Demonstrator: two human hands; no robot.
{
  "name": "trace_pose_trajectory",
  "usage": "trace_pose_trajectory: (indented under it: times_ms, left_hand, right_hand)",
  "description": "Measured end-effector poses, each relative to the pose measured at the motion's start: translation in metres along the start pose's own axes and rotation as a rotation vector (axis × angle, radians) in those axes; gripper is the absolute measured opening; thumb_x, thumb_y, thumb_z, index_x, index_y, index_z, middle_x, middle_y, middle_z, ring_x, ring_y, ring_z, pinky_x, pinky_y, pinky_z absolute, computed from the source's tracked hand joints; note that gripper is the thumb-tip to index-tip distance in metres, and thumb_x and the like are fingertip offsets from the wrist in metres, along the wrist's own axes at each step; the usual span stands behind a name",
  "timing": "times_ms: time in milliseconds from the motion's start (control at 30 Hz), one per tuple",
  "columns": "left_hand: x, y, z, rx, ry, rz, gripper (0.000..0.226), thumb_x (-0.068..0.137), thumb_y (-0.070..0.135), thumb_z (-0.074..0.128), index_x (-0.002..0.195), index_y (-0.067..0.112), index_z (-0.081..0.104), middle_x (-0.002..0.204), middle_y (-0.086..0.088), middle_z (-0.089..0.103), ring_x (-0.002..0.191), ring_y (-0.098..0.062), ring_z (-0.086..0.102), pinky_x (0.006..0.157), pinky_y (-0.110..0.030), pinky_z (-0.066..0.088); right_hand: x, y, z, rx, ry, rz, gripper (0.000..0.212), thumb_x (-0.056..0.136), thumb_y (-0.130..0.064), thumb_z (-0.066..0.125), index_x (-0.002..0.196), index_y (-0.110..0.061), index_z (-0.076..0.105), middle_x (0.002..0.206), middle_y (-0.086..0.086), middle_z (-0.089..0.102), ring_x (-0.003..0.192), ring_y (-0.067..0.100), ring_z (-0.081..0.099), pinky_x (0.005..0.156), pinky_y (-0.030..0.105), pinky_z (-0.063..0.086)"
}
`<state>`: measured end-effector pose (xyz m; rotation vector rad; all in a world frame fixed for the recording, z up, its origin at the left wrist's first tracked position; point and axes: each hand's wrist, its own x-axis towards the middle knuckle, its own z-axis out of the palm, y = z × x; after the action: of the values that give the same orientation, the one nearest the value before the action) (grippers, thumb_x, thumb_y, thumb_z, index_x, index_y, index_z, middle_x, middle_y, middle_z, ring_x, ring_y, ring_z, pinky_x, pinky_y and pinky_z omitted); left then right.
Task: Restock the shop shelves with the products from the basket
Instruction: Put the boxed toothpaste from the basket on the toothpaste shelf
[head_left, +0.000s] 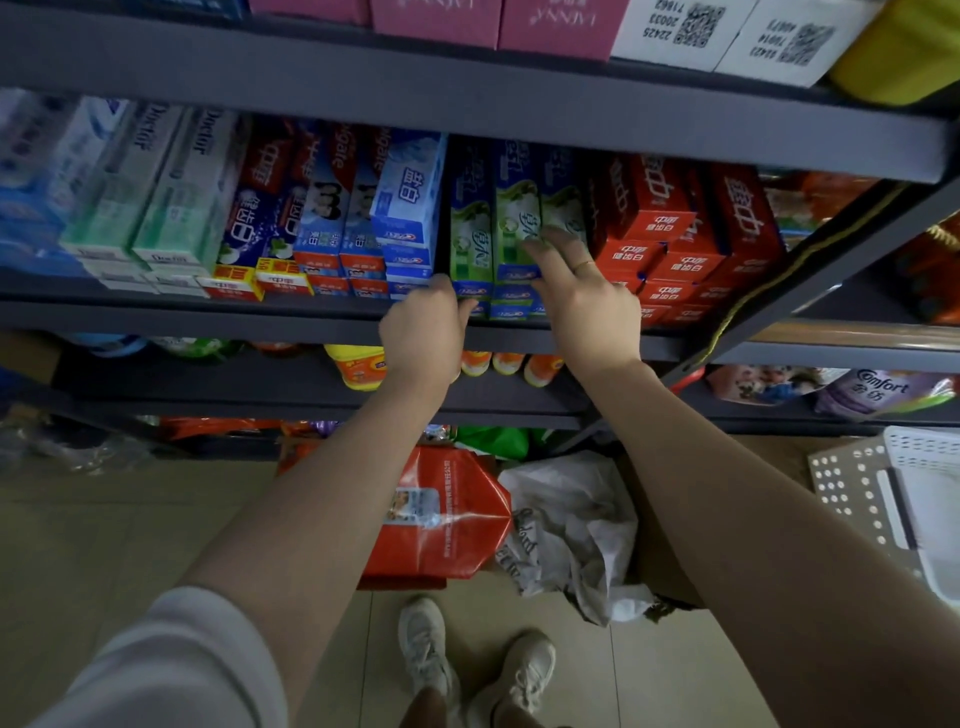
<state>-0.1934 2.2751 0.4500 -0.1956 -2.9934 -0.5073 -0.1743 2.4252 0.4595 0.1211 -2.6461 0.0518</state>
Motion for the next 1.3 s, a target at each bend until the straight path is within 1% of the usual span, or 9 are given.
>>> trace_pose_trajectory:
  times_ms: [167, 300, 467, 700, 833, 900, 1067, 1200, 1300]
  left_hand:
    - [-0.006, -0.009, 0.002, -0.167, 0.049, -0.002, 0.039, 0.092, 0.036, 0.050, 0.086, -0.001, 0.058, 0.074, -0.022, 0.067, 0.070, -0.038, 0.065, 0.052, -0.037, 0.045]
    - [-0.023, -0.032, -0.007, -0.306, 0.237, 0.086, 0.032, 0.085, 0.033, 0.058, 0.080, 0.002, 0.060, 0.062, -0.013, 0.064, 0.055, -0.028, 0.061, 0.046, -0.031, 0.046]
    - [-0.005, -0.047, -0.020, -0.556, 0.198, -0.068, 0.054, 0.080, 0.021, 0.070, 0.122, -0.002, 0.045, 0.114, -0.018, 0.054, 0.103, -0.027, 0.054, 0.087, -0.034, 0.045]
    - [0.006, -0.045, -0.020, -0.434, 0.156, 0.050, 0.043, 0.085, 0.020, 0.064, 0.119, -0.002, 0.050, 0.114, -0.020, 0.057, 0.086, -0.031, 0.062, 0.073, -0.043, 0.053]
    - [-0.006, -0.035, -0.007, -0.565, 0.184, 0.022, 0.046, 0.088, 0.015, 0.060, 0.129, 0.001, 0.046, 0.123, -0.018, 0.055, 0.103, -0.031, 0.061, 0.083, -0.043, 0.054]
    - [-0.010, -0.036, -0.003, -0.603, 0.227, 0.000, 0.042, 0.088, 0.014, 0.060, 0.126, 0.000, 0.049, 0.122, -0.018, 0.057, 0.105, -0.029, 0.060, 0.085, -0.040, 0.053]
    - [-0.028, -0.045, 0.013, -0.658, 0.218, -0.143, 0.041, 0.090, 0.014, 0.056, 0.127, -0.002, 0.048, 0.124, -0.018, 0.057, 0.114, -0.025, 0.056, 0.095, -0.030, 0.047]
    - [-0.031, -0.044, 0.019, -0.767, 0.180, -0.190, 0.039, 0.093, 0.010, 0.052, 0.129, -0.004, 0.046, 0.121, -0.019, 0.060, 0.110, -0.012, 0.053, 0.091, -0.010, 0.037]
    - [-0.023, -0.044, 0.021, -0.728, 0.201, -0.172, 0.036, 0.092, 0.015, 0.053, 0.125, 0.000, 0.052, 0.113, -0.017, 0.064, 0.106, -0.017, 0.059, 0.090, -0.021, 0.045]
  right_hand:
    - [0.004, -0.003, 0.002, 0.003, -0.012, 0.042, 0.053, 0.059, 0.001, 0.079, 0.105, -0.021, 0.064, 0.115, -0.002, 0.068, 0.037, 0.023, 0.055, 0.031, 0.016, 0.031]
    - [0.007, -0.001, 0.000, -0.009, 0.004, 0.006, 0.053, 0.054, 0.000, 0.082, 0.101, -0.021, 0.068, 0.111, -0.002, 0.070, 0.033, 0.020, 0.051, 0.033, 0.013, 0.029]
    - [-0.005, -0.018, -0.003, -0.006, 0.065, -0.013, 0.063, 0.056, 0.013, 0.069, 0.111, -0.018, 0.064, 0.122, 0.002, 0.065, 0.030, 0.019, 0.040, 0.038, 0.013, 0.022]
    - [-0.007, -0.029, 0.004, 0.108, 0.023, 0.059, 0.053, 0.069, 0.007, 0.069, 0.116, -0.016, 0.058, 0.127, -0.001, 0.061, 0.040, 0.025, 0.057, 0.031, 0.020, 0.039]
    - [0.000, -0.038, -0.004, 0.183, 0.076, 0.036, 0.031, 0.084, -0.013, 0.054, 0.115, -0.012, 0.061, 0.125, 0.003, 0.062, 0.056, 0.027, 0.066, 0.034, 0.027, 0.048]
    - [0.009, -0.045, -0.011, 0.266, 0.074, 0.005, 0.037, 0.087, -0.020, 0.047, 0.120, -0.011, 0.059, 0.127, 0.005, 0.061, 0.071, 0.027, 0.070, 0.037, 0.032, 0.051]
    - [0.025, -0.065, -0.015, 0.326, -0.224, 0.002, 0.054, 0.095, -0.015, 0.044, 0.145, -0.029, 0.027, 0.146, 0.002, 0.042, 0.079, 0.036, 0.066, 0.047, 0.036, 0.050]
    - [0.024, -0.067, -0.014, 0.324, -0.195, 0.048, 0.055, 0.094, -0.011, 0.047, 0.145, -0.025, 0.029, 0.118, 0.016, 0.061, 0.058, 0.037, 0.060, 0.041, 0.039, 0.048]
    - [0.025, -0.067, -0.012, 0.321, -0.201, 0.066, 0.051, 0.093, -0.013, 0.049, 0.142, -0.021, 0.036, 0.076, 0.014, 0.059, 0.045, 0.031, 0.050, 0.035, 0.030, 0.038]
